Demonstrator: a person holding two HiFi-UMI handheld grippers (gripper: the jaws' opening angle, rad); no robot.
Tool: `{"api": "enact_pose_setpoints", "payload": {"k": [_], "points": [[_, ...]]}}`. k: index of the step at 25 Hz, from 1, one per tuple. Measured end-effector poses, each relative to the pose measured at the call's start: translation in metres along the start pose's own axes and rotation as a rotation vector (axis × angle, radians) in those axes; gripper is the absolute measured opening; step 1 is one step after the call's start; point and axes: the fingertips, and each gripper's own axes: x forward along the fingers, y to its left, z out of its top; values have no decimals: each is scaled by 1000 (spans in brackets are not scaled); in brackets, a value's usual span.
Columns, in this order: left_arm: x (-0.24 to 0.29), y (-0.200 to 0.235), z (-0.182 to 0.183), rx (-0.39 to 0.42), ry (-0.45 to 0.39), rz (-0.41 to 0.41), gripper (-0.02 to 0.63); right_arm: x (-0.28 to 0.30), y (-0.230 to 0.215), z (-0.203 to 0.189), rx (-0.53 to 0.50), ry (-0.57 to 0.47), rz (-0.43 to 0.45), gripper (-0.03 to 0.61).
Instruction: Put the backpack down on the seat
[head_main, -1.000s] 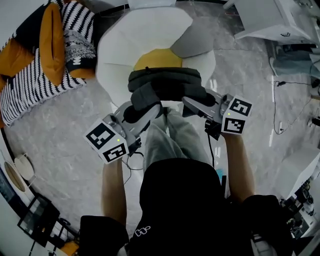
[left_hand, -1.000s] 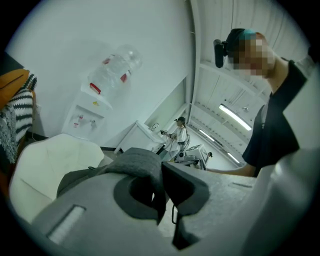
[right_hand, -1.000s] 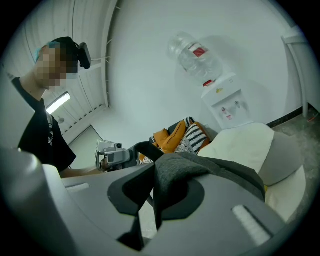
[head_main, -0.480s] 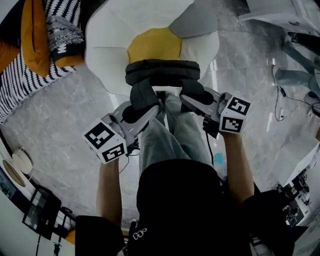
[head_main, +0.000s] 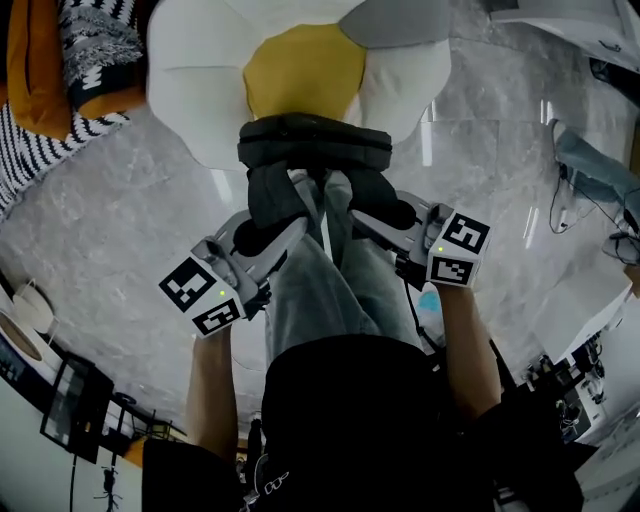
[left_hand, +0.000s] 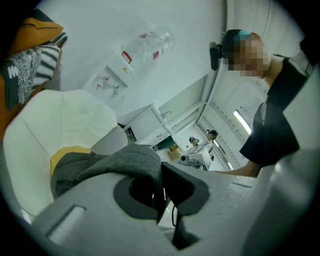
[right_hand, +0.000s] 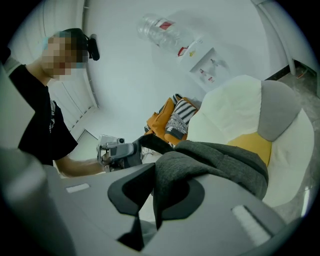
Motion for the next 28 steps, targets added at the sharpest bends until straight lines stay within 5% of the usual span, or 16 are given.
{"api": "enact_pose_setpoints", "payload": {"k": [13, 28], "points": [[36, 15, -50, -98, 4, -51, 29, 1, -46, -21, 68, -101, -9, 41], [85, 82, -58, -67, 23, 11, 29, 25, -118, 2, 26, -169, -46, 40]]}}
